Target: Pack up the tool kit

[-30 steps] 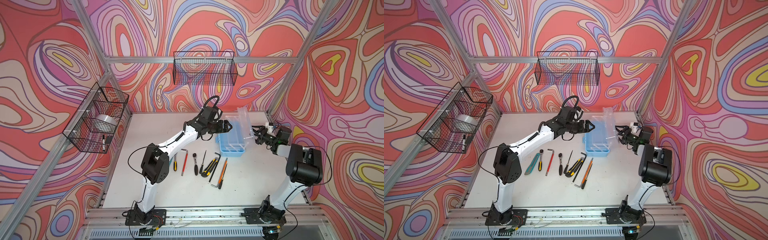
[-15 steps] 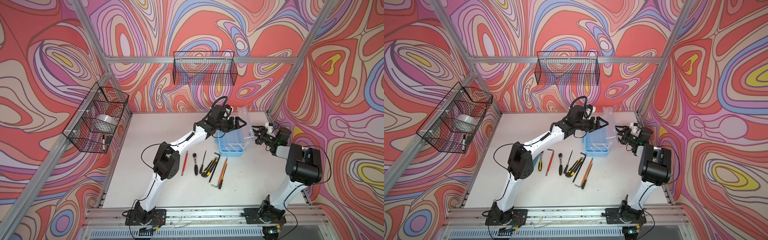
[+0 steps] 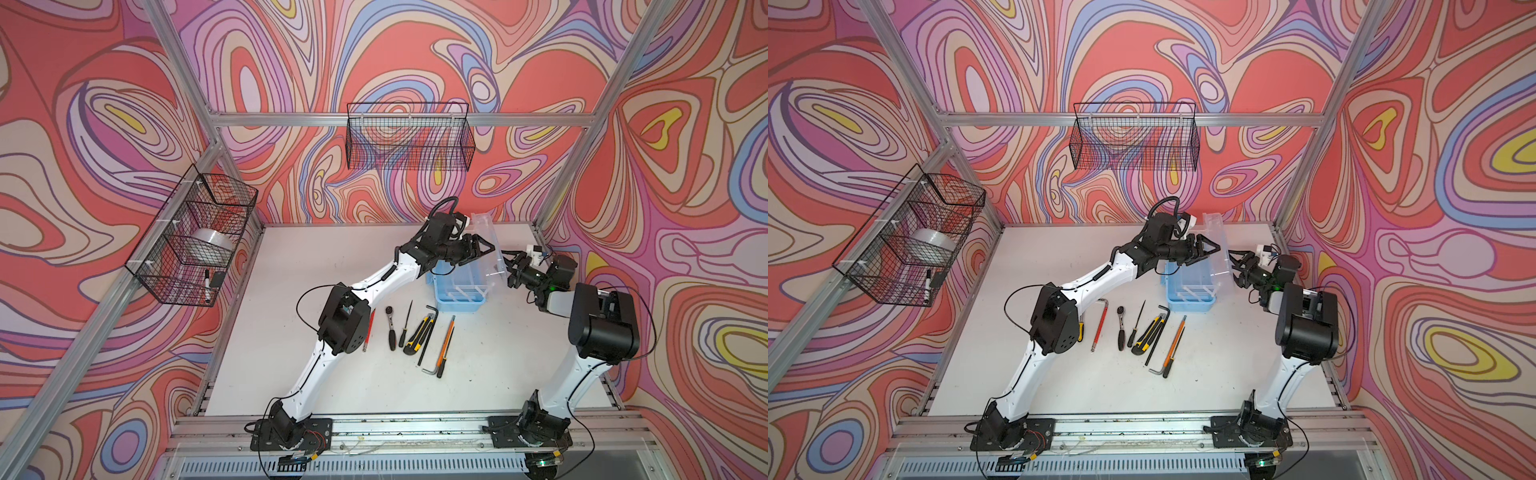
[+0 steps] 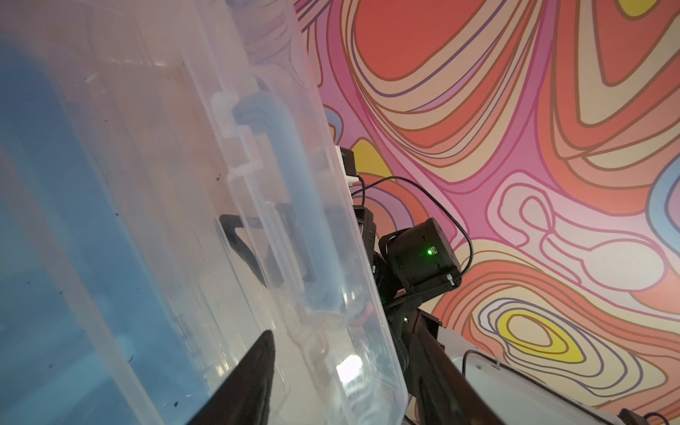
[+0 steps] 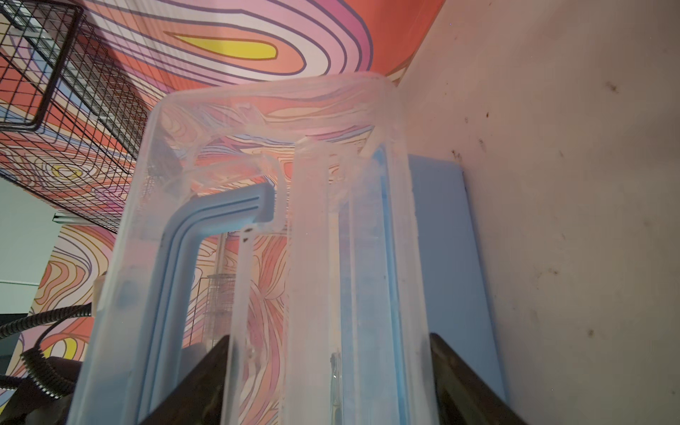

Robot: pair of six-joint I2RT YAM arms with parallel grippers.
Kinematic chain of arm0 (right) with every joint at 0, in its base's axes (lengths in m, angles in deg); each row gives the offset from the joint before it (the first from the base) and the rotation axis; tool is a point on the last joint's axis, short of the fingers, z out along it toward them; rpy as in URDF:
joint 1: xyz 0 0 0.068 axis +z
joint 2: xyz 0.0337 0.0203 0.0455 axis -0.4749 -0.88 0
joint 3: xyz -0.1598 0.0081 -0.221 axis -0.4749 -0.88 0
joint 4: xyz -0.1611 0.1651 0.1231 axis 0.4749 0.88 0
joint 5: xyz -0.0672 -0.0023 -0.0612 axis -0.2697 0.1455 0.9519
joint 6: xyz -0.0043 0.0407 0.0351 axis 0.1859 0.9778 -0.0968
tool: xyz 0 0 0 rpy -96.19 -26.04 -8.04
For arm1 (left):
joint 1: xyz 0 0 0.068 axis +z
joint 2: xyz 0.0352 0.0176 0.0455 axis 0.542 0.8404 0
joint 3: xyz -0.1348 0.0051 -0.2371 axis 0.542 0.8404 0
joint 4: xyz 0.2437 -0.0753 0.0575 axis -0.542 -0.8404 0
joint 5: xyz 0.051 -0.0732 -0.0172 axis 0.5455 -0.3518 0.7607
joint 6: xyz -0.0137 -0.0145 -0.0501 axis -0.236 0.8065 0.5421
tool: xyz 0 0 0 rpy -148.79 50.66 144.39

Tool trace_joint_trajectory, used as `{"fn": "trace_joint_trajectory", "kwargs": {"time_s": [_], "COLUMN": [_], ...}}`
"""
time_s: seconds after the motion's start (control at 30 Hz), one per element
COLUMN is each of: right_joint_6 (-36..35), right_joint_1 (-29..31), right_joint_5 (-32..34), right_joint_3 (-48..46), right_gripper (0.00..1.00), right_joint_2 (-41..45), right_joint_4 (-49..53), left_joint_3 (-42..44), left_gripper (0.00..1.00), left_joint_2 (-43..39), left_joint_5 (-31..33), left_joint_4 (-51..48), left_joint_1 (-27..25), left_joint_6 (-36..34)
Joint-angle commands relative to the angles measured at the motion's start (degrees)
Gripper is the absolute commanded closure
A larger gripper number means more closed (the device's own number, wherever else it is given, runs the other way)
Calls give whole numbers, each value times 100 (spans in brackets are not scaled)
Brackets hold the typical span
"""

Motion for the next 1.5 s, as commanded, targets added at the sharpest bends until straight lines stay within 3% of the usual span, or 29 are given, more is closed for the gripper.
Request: {"fn": "trace_joint_trajectory", "kwargs": {"time_s": [0.0,0.4,0.5,0.87,1.03,1.23,1.47], "right_joint_6": [198,159,77,-1674,-2964,-3469,-4024], "right_joint_1": [90,193,213,214,213,195,151], "right_joint_5": [-13,46,46,370,979,1619,3078], "right_joint_3": [18,-38,-12,351,842,1065,1285], "right_gripper": [46,40,36,13,7,2,2], "right_joint_2": [-80,-142,-94,108,231,402,701], "right_joint_4": [-599,-561,-430,1915,3748,4601,5606], "left_joint_3": [-201,-104,-33,26,34,24,-30], "left_gripper": [47,74,77,86,87,87,87], "left_joint_2": [171,202,178,201,216,247,343], "left_joint_5": [-118,-91,-85,21,27,66,159], "left_joint_4": [232,749,836,998,761,686,434], "left_joint_1": [-44,-55,-55,-29,-11,-7,-10], "left_joint_6": [181,498,542,562,454,433,357]}}
